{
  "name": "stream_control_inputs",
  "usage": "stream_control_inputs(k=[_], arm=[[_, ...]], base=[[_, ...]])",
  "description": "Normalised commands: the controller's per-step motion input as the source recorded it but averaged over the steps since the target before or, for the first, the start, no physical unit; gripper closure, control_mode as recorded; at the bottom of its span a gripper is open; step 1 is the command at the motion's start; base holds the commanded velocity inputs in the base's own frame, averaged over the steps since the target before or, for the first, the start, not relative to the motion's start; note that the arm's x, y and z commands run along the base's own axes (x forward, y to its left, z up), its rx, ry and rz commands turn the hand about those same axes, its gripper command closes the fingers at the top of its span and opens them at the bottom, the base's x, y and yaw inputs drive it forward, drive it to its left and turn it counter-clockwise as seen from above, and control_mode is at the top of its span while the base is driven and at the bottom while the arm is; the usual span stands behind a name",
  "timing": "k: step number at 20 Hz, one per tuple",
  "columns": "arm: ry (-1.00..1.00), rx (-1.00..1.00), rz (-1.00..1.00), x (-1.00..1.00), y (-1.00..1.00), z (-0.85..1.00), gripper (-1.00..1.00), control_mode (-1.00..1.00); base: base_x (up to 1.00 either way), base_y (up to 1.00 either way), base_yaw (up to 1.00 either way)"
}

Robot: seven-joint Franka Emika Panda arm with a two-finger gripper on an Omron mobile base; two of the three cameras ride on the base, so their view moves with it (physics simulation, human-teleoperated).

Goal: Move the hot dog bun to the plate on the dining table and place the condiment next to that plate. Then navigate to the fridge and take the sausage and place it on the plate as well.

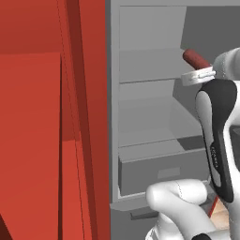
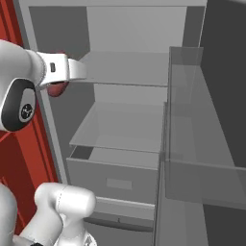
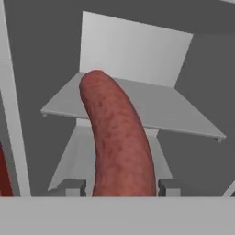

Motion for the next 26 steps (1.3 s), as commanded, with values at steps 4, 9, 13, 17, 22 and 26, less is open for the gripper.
stream_control_inputs(k=[4, 9, 13, 17, 22, 26], arm=[[0.00, -0.13, 0.07, -0.49, 0.03, 0.00, 1.00, 1.00], [0.00, 0.00, 0.00, 0.00, 0.00, 0.00, 1.00, 1.00], [0.00, 0.00, 0.00, 0.00, 0.00, 0.00, 1.00, 1.00], [0.00, 0.00, 0.00, 0.00, 0.00, 0.00, 1.00, 1.00], [0.00, 0.00, 0.00, 0.00, 0.00, 0.00, 1.00, 1.00], [0.00, 0.00, 0.00, 0.00, 0.00, 0.00, 1.00, 1.00]], base=[[-0.21, 0.00, 0.02], [-1.00, 0.00, 0.09], [-1.00, 0.00, 0.05], [-1.00, -0.14, 0.00], [-0.94, -0.38, -0.03], [-0.65, -0.77, -0.19]])
